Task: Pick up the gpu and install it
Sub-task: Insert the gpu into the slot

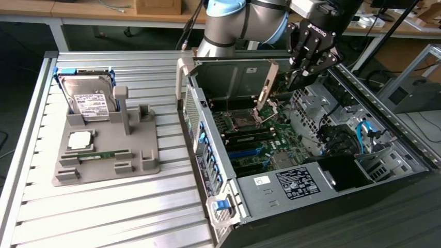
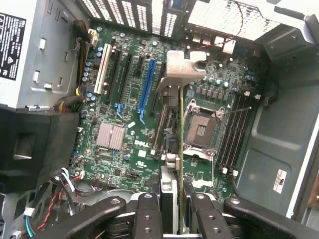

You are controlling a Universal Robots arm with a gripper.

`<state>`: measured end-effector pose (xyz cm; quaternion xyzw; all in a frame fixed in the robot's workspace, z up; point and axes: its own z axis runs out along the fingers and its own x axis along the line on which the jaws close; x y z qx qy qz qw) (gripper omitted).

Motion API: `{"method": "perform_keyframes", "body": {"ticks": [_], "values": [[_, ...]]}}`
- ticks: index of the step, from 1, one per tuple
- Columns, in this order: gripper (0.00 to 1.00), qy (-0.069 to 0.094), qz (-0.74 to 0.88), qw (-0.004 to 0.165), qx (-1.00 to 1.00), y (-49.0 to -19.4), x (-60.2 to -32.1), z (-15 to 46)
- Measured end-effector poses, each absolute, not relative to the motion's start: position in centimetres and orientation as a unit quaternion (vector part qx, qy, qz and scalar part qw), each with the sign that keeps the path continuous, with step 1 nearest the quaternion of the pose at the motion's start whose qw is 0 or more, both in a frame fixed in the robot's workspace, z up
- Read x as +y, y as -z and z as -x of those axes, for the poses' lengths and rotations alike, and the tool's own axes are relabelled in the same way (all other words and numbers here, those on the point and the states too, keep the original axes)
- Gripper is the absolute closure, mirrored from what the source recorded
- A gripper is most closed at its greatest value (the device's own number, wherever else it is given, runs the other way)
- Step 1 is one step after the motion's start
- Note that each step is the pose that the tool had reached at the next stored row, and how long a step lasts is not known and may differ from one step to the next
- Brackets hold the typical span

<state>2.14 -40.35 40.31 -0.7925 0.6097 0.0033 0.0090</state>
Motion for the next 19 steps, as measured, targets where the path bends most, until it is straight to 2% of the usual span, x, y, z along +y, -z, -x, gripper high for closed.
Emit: {"method": "perform_keyframes", "body": {"ticks": [19], "values": [[0.72,-0.004,0.828,0.009,0.561,-40.29,-40.35,-2.14]]}}
